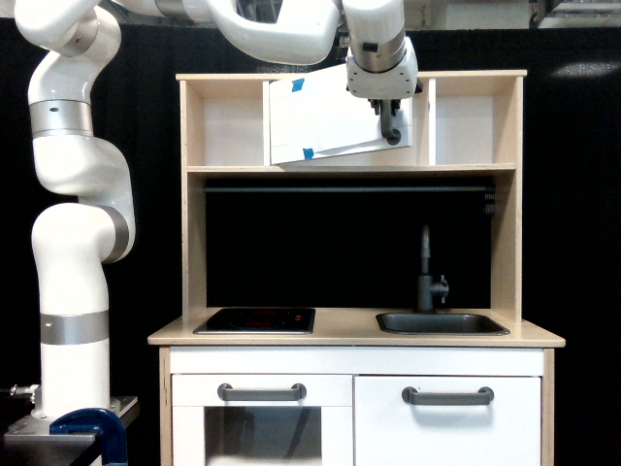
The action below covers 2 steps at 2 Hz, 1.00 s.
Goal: Open the oven door
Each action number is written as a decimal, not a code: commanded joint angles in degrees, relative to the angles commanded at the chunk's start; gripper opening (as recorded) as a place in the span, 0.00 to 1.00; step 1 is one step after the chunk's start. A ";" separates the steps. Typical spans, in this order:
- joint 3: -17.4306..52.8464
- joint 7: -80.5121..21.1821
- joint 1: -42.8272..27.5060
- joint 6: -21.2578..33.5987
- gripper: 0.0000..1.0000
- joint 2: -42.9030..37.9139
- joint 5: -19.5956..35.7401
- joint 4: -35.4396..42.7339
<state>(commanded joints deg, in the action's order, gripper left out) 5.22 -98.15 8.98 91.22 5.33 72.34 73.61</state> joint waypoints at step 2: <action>1.03 -1.08 -0.15 0.56 1.00 -0.75 -0.22 -0.11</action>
<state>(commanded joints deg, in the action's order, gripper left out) 6.25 -99.23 8.84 91.78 4.58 72.13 73.50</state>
